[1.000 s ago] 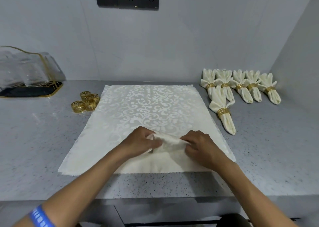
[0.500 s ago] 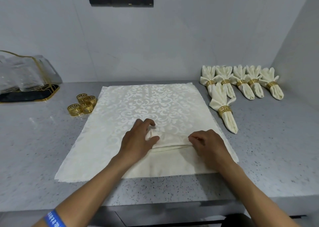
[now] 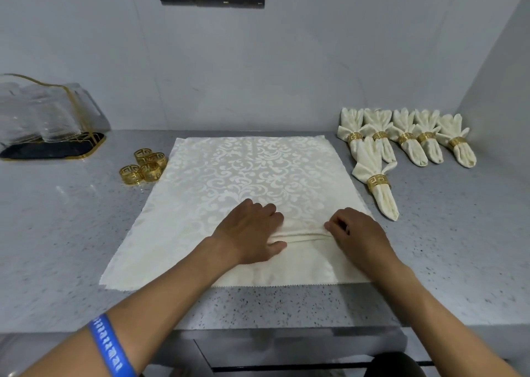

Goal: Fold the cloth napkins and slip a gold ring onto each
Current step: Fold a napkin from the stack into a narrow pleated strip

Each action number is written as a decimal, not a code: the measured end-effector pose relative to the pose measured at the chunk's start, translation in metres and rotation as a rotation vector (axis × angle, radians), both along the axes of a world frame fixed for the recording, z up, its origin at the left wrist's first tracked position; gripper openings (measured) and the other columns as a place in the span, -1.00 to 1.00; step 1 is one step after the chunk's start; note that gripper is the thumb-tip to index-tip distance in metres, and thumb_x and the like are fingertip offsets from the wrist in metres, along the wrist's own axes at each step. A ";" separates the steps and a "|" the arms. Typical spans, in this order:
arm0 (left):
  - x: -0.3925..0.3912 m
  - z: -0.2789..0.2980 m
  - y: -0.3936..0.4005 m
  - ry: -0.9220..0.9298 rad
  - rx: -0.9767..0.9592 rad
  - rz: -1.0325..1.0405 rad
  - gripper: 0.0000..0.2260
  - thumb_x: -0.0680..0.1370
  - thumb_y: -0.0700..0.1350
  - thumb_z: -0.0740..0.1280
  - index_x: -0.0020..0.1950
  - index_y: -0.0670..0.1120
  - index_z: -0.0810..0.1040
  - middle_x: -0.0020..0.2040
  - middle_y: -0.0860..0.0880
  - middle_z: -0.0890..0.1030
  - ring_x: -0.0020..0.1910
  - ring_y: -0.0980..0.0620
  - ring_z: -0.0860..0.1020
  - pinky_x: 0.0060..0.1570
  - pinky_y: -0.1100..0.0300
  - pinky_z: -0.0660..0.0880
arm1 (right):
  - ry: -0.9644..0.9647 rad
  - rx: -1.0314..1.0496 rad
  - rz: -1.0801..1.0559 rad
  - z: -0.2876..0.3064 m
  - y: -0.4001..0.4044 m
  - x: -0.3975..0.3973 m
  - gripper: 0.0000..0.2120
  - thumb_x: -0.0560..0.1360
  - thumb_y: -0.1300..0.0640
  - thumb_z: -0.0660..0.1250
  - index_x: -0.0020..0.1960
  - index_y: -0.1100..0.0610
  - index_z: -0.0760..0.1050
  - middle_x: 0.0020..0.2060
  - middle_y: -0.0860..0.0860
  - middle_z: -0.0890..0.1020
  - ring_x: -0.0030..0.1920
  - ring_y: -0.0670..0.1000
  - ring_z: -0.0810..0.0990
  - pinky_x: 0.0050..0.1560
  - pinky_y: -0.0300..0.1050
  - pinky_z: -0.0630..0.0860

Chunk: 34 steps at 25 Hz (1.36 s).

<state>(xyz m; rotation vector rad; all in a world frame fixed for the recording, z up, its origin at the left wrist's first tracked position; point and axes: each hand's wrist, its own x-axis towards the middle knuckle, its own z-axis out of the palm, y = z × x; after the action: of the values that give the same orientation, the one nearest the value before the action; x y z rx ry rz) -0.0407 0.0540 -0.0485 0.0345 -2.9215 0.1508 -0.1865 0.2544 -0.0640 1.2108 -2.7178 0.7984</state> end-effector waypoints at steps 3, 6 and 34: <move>-0.005 0.003 0.005 -0.068 -0.040 0.045 -0.69 0.53 0.12 0.24 0.15 -0.06 0.44 0.06 0.00 0.46 -0.12 -0.02 0.41 -0.01 0.14 0.22 | 0.538 0.108 0.266 -0.008 -0.003 0.005 -0.80 0.51 0.18 0.36 0.13 0.04 0.51 -0.04 0.00 0.54 -0.17 0.07 0.47 -0.24 -0.02 0.41; -0.007 0.010 0.007 -0.139 -0.059 0.052 -0.73 0.47 -0.04 0.29 0.14 -0.07 0.43 0.06 -0.02 0.43 -0.11 -0.01 0.39 -0.05 0.14 0.26 | 0.578 0.132 0.387 -0.014 -0.005 0.009 -0.79 0.42 0.22 0.37 0.03 0.06 0.62 -0.08 0.01 0.60 -0.16 0.08 0.49 -0.21 -0.02 0.41; 0.107 0.064 -0.090 -0.300 0.177 0.351 -0.79 0.49 -0.15 0.32 0.11 0.03 0.56 -0.01 0.05 0.61 -0.09 0.02 0.54 -0.20 0.15 0.34 | 0.222 0.079 0.435 0.011 -0.138 0.087 -0.85 0.62 0.02 0.21 0.13 -0.05 0.52 -0.06 -0.07 0.58 -0.10 0.06 0.54 -0.08 0.01 0.41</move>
<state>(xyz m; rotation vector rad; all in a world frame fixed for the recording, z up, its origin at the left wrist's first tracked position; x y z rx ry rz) 0.0663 -0.0360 0.0158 0.6041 -3.1898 -0.0540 -0.0996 0.1167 -0.0529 1.8226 -2.3589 0.5462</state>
